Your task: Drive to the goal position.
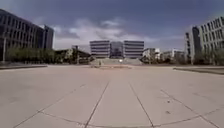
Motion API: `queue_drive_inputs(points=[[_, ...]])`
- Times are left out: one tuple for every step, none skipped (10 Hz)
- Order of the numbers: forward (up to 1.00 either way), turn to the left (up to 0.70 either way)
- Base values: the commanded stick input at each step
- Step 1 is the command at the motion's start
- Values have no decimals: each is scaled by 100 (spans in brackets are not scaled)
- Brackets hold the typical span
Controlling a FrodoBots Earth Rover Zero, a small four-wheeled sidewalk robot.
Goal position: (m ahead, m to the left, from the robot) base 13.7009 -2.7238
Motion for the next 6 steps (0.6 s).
queue_drive_inputs(points=[[100, -33], [100, -33], [100, -16], [100, -1], [100, -1], [100, -1]])
